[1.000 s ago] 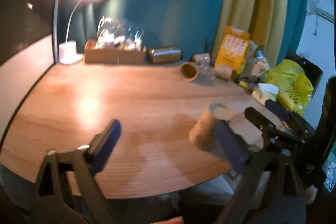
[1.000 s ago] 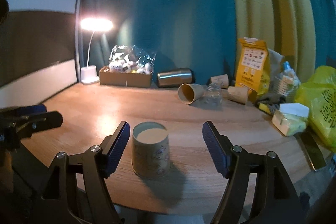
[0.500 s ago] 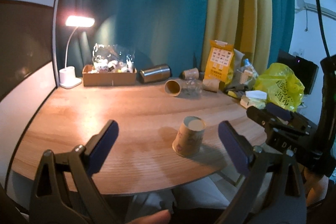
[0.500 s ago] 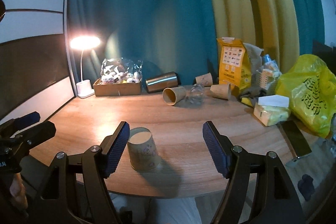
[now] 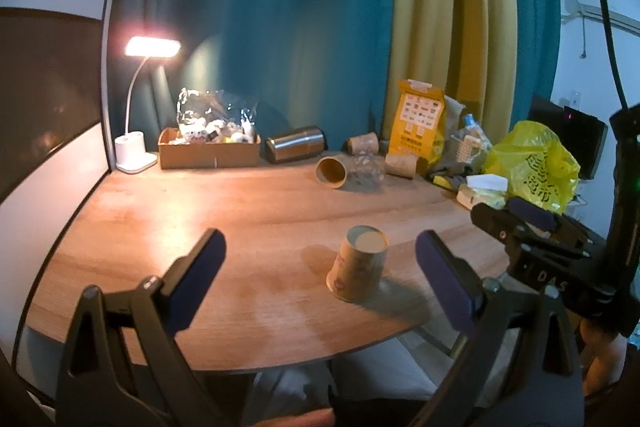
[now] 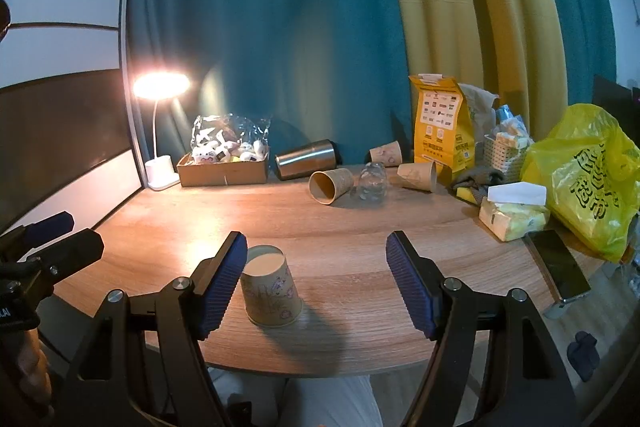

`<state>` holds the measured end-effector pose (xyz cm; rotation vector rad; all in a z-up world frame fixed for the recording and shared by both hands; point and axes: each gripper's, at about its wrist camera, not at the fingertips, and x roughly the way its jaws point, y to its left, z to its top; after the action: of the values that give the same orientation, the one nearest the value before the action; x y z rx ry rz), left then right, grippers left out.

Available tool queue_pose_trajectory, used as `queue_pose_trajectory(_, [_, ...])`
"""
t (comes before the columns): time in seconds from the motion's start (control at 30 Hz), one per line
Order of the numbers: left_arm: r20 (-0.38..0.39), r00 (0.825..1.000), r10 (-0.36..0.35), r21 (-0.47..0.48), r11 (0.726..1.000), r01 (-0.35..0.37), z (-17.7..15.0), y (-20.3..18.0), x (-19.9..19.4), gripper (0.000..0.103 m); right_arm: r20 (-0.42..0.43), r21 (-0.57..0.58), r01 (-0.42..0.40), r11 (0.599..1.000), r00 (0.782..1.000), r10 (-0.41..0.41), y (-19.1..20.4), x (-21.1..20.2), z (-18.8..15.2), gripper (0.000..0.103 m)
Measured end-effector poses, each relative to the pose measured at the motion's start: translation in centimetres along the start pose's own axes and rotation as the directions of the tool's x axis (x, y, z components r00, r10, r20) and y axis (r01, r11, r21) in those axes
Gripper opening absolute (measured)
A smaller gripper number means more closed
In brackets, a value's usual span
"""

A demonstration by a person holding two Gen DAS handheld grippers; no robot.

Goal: Flip cup upside down

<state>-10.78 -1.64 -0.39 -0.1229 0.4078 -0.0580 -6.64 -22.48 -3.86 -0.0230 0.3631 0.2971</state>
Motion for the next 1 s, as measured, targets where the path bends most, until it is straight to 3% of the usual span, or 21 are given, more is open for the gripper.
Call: queue_pose_trajectory(1.0, [0.011, 1.0, 0.017, -0.013, 1.0, -0.017, 0.13, 0.23, -0.2, 0.097, -0.009, 0.0, -0.009, 1.0, 1.0, 0.009, 0.02, 0.06, -0.2, 0.075])
